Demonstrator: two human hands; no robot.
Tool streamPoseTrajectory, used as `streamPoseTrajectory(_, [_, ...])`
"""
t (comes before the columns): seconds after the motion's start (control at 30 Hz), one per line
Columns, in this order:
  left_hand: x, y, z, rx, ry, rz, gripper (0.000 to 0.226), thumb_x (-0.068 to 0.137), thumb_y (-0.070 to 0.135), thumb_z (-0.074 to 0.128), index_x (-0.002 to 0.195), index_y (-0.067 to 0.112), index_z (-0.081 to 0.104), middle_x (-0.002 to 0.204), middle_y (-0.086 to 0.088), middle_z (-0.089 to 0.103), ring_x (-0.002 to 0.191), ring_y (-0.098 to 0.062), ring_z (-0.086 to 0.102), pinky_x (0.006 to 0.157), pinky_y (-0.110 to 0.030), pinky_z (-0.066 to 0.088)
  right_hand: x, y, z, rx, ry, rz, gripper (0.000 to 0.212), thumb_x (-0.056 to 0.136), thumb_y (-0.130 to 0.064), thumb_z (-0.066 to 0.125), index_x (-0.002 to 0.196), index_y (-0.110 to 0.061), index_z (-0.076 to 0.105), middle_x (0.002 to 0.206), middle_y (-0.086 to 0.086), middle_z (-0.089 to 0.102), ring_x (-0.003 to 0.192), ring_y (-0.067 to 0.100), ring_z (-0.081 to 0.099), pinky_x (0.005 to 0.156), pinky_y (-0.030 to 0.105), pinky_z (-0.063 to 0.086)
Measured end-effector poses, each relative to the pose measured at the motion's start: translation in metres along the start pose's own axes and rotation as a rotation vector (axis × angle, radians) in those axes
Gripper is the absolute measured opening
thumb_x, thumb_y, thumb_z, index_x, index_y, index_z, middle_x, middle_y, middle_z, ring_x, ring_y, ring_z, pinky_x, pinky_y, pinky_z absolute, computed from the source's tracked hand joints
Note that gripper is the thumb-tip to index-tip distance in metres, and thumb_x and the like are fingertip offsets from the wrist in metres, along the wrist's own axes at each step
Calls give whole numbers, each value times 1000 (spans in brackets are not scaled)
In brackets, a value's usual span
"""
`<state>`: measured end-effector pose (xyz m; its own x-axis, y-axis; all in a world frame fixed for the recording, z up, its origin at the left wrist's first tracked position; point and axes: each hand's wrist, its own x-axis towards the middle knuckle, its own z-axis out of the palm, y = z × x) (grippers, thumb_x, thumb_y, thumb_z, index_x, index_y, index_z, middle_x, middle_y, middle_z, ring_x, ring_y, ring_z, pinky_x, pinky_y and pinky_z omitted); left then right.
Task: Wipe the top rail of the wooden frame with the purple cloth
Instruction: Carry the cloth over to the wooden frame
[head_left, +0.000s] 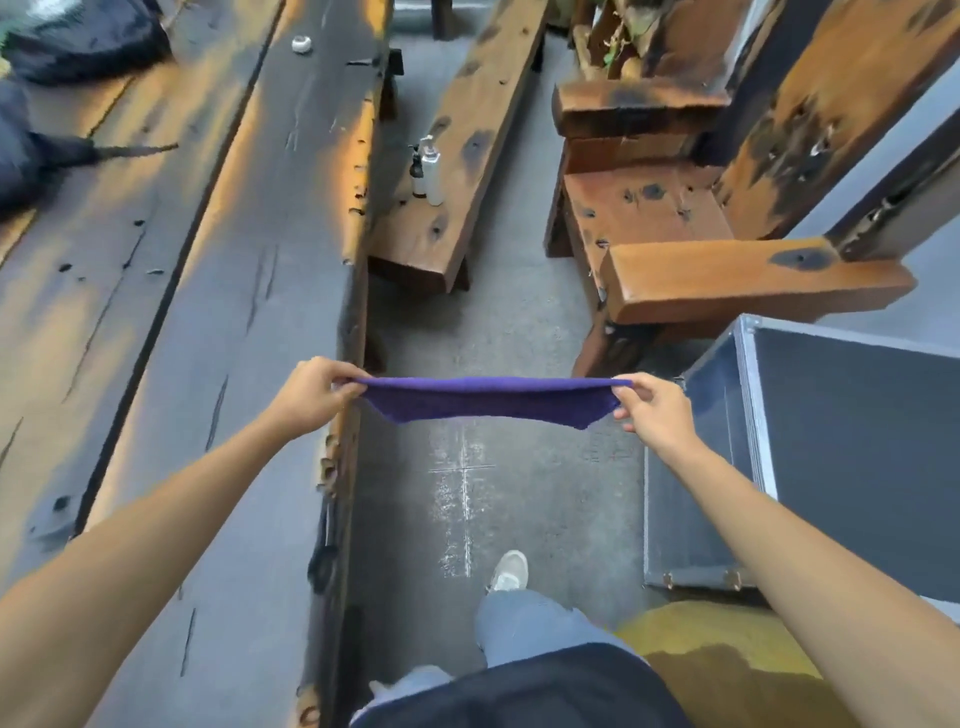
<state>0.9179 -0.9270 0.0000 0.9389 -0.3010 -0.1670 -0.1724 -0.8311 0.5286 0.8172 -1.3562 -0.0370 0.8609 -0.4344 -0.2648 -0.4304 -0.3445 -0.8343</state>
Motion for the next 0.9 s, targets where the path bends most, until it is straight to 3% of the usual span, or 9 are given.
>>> streamPoseTrajectory(0.07, [50,17,-2,44,-4,43,17,91,12,66,99,17,80,87,1,76,83,-19,67,77,-29,45,37,-5,-14,-5,21,1,28,97,-10,61,85,-31,73,80,4,76,56,4,64,59,30,57])
streamPoseTrajectory(0.17, [119,42,-5,107,-39,104,17,92,15,65,101,19,79,87,2,76,75,-14,63,75,-28,46,88,-12,-34,-45,44,20,32,96,-8,63,80,-34,71,77,0,75,60,10,68,69,40,58])
streamPoseTrajectory(0.3, [209,69,-8,132,-78,178,19,92,15,64,103,22,78,87,4,76,73,-8,64,73,-30,51,151,-18,-55,-58,116,56,23,95,-11,64,87,-31,72,72,-4,74,68,18,72,79,49,59])
streamPoseTrajectory(0.43, [303,86,-5,155,-87,260,20,91,14,64,104,21,78,93,3,78,83,-17,70,80,-34,54,217,-31,-64,1,165,86,22,99,-11,59,88,-27,67,91,11,77,62,9,73,56,32,57])
streamPoseTrajectory(0.5, [347,95,-2,166,-118,291,21,91,13,64,105,18,78,93,0,79,84,-20,71,82,-36,55,248,-41,-65,75,182,124,18,102,-13,55,91,-24,64,98,12,75,65,13,74,48,26,52])
streamPoseTrajectory(0.6, [425,105,-1,149,-155,328,20,91,10,64,103,16,79,83,-2,77,78,-22,70,78,-36,54,301,-56,-66,166,220,145,13,104,-15,51,96,-17,61,99,10,74,70,16,77,49,25,53])
streamPoseTrajectory(0.77, [581,149,-28,76,-222,356,19,92,6,62,98,18,76,55,15,66,51,-1,67,65,-24,54,399,-107,-70,256,348,211,12,106,-15,47,105,-13,59,109,13,73,85,23,76,56,30,56])
streamPoseTrajectory(0.83, [621,165,-38,55,-249,358,19,93,7,60,99,17,75,53,13,67,48,-3,66,60,-18,52,421,-123,-72,262,413,220,12,105,-14,48,107,-14,60,108,16,72,81,24,75,54,32,55])
streamPoseTrajectory(0.9, [659,186,-45,11,-237,358,18,93,8,59,100,14,75,62,2,73,52,-11,70,67,-26,58,445,-138,-76,242,485,208,12,106,-16,48,108,-15,59,107,15,71,76,19,75,54,33,55])
